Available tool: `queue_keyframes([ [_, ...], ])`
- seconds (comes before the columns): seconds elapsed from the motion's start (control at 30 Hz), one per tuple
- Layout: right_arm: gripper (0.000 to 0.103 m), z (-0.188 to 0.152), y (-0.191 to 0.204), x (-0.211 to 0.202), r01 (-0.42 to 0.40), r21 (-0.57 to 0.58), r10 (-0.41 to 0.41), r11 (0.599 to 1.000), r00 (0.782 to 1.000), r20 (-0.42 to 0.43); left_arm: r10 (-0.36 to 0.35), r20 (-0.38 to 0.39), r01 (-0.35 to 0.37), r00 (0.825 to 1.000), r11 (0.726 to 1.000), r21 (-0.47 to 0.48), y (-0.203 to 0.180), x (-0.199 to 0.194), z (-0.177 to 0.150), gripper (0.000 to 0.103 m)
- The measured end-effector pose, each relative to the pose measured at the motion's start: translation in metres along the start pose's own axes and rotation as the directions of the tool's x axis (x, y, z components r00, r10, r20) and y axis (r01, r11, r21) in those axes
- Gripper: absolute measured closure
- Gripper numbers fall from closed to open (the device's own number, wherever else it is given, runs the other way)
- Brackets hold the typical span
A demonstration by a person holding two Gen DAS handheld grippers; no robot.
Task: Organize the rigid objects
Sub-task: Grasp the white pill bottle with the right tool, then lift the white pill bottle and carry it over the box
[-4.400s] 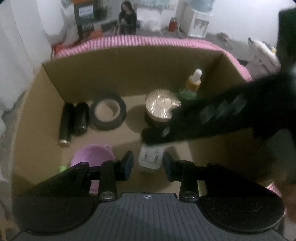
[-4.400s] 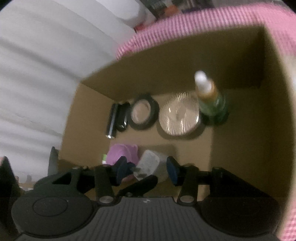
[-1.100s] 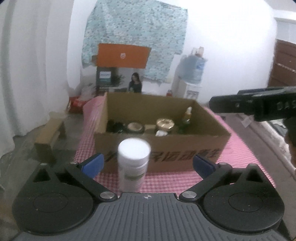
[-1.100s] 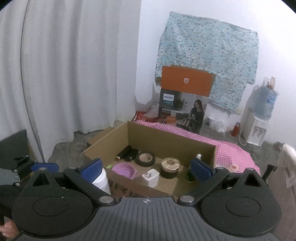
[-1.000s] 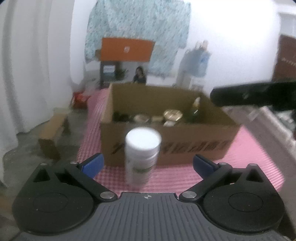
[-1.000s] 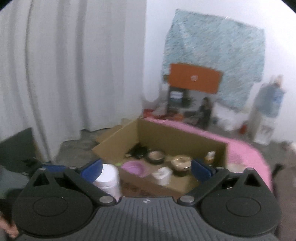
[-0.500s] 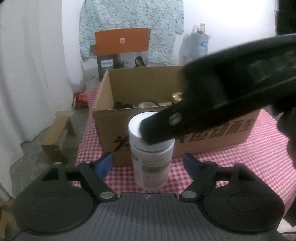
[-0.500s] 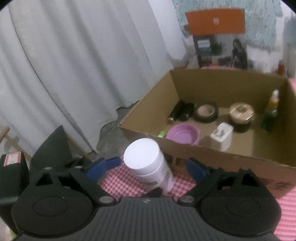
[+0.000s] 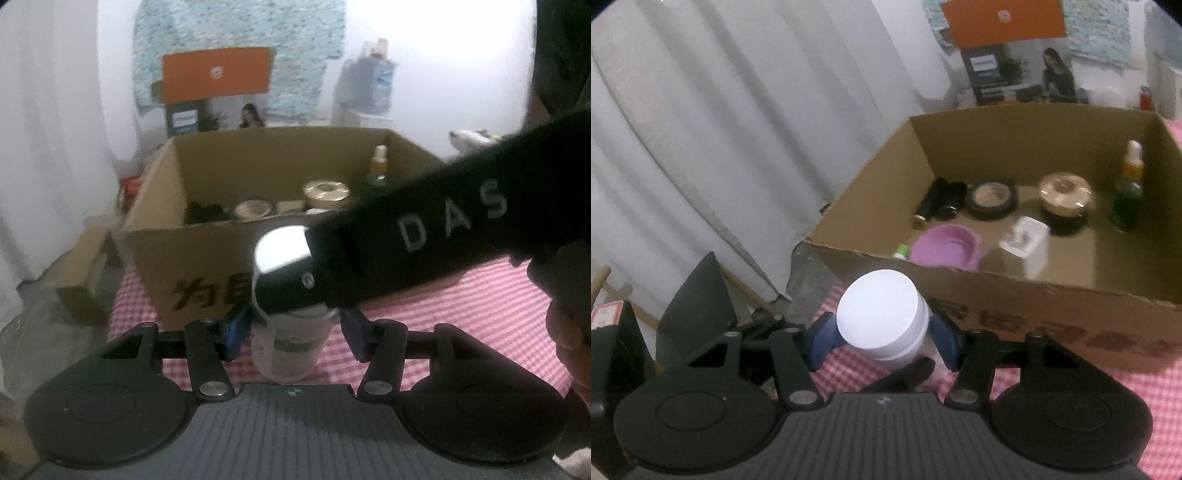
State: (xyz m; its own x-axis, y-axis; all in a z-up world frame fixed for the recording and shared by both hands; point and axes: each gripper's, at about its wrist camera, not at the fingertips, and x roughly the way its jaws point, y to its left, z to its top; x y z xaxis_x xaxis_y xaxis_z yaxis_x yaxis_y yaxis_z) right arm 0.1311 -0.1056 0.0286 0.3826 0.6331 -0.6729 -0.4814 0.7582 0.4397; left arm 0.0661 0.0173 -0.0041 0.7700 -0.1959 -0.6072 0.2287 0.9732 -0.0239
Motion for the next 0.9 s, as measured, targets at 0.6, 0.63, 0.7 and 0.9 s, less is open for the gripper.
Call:
queue_keyframes([
  [0.6, 0.035, -0.010, -0.031, -0.038, 0.129, 0.035, -0.130, 0.991, 0.991, 0.037, -0.102, -0.029, 0.104, 0.994, 0.991, 0.086, -0.032, 0.015, 0.006, 0.050],
  [0.63, 0.035, -0.008, -0.031, -0.036, 0.128, 0.034, -0.129, 0.991, 0.991, 0.037, -0.101, -0.031, 0.104, 0.994, 0.991, 0.088, -0.031, 0.017, 0.006, 0.050],
  [0.7, 0.035, -0.007, -0.031, -0.033, 0.126, 0.037, -0.127, 0.991, 0.991, 0.037, -0.098, -0.032, 0.100, 0.995, 0.991, 0.091, -0.031, 0.021, 0.007, 0.049],
  [0.9, 0.035, -0.004, -0.034, -0.027, 0.125, 0.060, -0.128, 0.990, 0.991, 0.036, -0.098, -0.042, 0.102, 0.994, 0.988, 0.113, -0.035, 0.029, 0.004, 0.049],
])
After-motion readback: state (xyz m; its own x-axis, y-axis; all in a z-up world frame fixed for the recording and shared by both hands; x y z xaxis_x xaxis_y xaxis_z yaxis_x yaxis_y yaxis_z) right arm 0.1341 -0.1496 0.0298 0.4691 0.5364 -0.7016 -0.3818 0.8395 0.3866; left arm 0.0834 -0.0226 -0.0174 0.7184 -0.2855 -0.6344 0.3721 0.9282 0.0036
